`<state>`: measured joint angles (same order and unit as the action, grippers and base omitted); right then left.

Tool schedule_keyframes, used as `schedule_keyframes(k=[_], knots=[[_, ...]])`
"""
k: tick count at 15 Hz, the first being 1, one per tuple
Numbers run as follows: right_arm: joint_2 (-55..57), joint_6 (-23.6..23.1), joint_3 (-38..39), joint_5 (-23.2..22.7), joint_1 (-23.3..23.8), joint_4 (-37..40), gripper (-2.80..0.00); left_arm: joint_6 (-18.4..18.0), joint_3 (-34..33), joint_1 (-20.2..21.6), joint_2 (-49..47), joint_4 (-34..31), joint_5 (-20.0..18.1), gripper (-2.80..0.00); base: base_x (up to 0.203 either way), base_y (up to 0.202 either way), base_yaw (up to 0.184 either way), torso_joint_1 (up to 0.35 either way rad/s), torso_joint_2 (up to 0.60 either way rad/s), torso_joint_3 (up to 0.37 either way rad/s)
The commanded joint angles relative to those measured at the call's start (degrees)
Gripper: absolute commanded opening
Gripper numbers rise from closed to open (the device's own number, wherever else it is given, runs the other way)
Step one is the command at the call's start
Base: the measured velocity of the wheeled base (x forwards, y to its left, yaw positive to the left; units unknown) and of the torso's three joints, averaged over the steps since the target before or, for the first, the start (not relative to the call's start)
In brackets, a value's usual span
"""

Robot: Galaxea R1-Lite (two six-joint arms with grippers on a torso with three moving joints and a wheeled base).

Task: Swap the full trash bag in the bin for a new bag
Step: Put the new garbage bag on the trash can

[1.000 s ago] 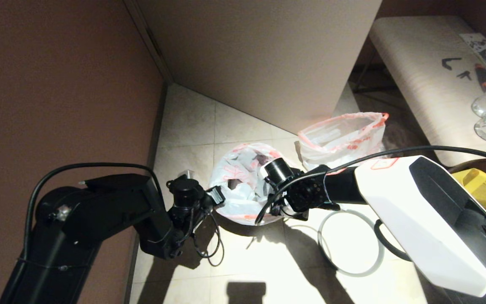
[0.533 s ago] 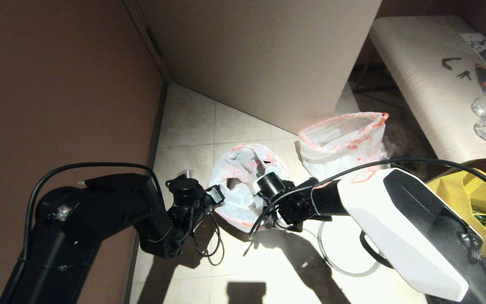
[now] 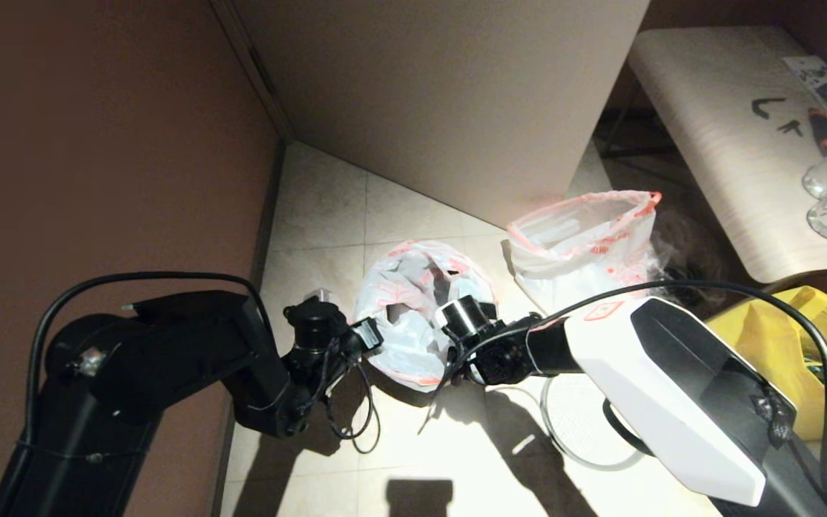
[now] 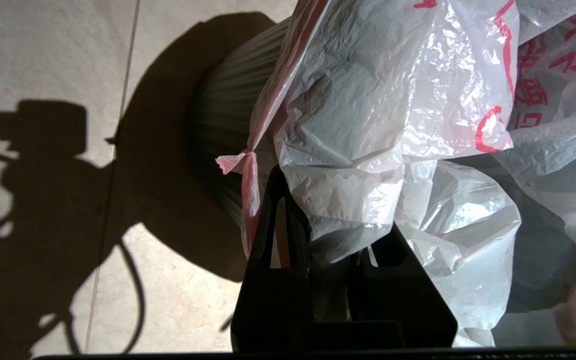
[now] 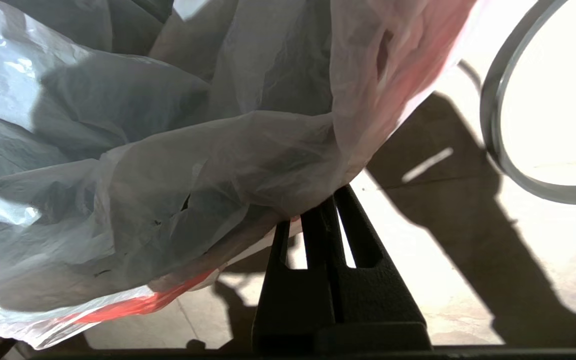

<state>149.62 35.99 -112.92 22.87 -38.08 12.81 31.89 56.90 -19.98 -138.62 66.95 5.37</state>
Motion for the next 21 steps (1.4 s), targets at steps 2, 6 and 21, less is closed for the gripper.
schedule_keyframes(k=[2, 6, 21], knots=[[-1.13, 0.14, 0.30, 1.37, -0.15, 0.34, 0.00, 0.19, -0.07, -0.05, 0.37, 0.29, -0.01, -2.80, 0.000, 0.000, 0.000, 0.000, 0.00, 0.000], [-9.96, 0.28, 10.49, 1.23, -2.71, 1.19, 0.00, 0.19, 0.05, 0.03, 0.37, 0.29, -0.01, -2.80, 0.000, 0.000, 0.000, 0.000, 0.00, 0.000], [-15.89, 3.65, 24.10, -6.58, -3.17, -7.27, 0.00, 0.10, 0.40, -0.23, 1.16, -2.61, 0.08, -2.80, 0.000, 0.000, 0.000, 0.000, 0.00, 0.000]])
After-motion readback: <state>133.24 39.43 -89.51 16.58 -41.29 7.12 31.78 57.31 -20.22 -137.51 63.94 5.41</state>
